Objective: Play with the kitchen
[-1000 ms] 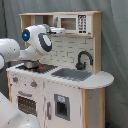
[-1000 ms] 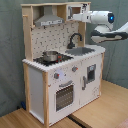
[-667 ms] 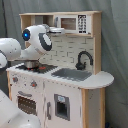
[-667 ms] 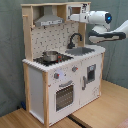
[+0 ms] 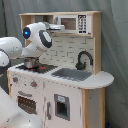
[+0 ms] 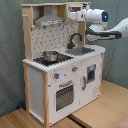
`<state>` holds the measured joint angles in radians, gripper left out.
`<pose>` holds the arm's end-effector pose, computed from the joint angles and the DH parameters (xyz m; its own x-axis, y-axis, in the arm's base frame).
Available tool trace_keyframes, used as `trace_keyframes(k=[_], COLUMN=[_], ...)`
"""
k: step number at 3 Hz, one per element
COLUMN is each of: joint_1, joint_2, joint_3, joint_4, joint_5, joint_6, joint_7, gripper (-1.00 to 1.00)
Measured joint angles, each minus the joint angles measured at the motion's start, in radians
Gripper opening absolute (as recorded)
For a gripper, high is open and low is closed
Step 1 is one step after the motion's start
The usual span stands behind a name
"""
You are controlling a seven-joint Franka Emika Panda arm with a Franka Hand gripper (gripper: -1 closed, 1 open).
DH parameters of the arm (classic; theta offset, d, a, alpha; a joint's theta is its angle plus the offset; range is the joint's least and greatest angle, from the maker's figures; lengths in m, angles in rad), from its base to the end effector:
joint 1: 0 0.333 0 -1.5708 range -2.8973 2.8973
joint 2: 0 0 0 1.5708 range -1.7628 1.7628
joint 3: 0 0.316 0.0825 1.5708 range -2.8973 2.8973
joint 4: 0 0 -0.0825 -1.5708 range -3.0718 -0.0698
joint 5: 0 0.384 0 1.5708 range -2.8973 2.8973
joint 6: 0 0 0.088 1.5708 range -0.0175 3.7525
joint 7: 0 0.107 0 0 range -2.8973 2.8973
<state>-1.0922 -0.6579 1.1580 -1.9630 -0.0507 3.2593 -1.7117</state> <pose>0.4868 0.2510 0.7145 0.0181 0.7066 -0.7074 -0.0076 0.7076 0.7066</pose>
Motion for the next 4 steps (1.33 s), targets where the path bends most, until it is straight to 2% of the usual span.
trace_keyframes(k=[1, 2, 4], joint_1=[-0.002, 0.117, 0.265], joint_2=[0.0, -0.021, -0.038], joint_3=[0.001, -0.085, -0.198], joint_4=[0.001, -0.051, -0.141], joint_5=[0.0, 0.0, 0.0], joint_6=[0.0, -0.037, -0.036], joint_7=[0.0, -0.03, -0.055], gripper=[-1.0, -1.0, -1.0])
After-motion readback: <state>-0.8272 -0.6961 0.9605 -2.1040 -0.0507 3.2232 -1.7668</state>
